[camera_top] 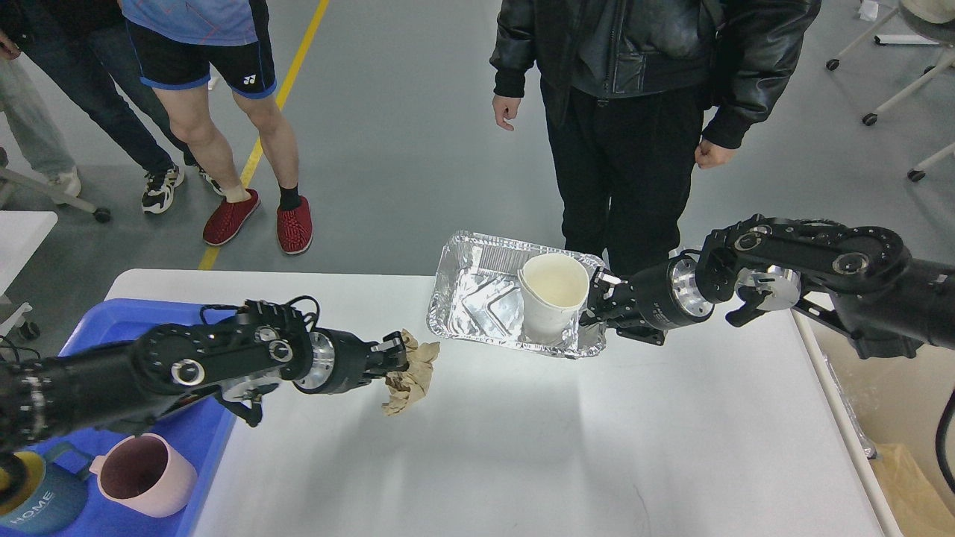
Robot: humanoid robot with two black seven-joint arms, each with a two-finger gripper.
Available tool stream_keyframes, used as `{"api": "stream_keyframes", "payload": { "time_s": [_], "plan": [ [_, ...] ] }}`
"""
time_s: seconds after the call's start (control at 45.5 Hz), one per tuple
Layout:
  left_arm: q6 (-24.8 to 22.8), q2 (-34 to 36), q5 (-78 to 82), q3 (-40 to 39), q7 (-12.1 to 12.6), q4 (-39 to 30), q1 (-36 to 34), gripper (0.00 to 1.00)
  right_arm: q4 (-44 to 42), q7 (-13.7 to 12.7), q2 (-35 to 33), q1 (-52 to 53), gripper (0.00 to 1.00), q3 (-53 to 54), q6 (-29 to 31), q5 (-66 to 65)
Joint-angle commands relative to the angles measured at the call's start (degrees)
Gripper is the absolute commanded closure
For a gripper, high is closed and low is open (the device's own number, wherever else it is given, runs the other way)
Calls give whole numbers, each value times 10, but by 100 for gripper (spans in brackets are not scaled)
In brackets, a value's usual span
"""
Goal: Tidy desktop
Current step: 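Grasp the crumpled paper with the left gripper and lift it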
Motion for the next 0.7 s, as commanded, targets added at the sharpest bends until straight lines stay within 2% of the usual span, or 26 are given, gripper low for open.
{"api": "stream_keyframes", "payload": {
  "time_s": [0.0,0.11,0.242,0.681],
  "plan": [
    [-31,129,-2,24,10,-106,-72,100,-1,0,4,0,100,0,0,0],
    [-65,210,-3,37,15,-159,-125,100,-1,0,7,0,100,0,-3,0],
    [-114,289,-3,34,27,-187,-183,100,-1,0,7,0,100,0,-6,0],
    [-246,399,-3,33,43,-191,-358,99,-1,0,6,2,100,0,-5,0]
  ]
}}
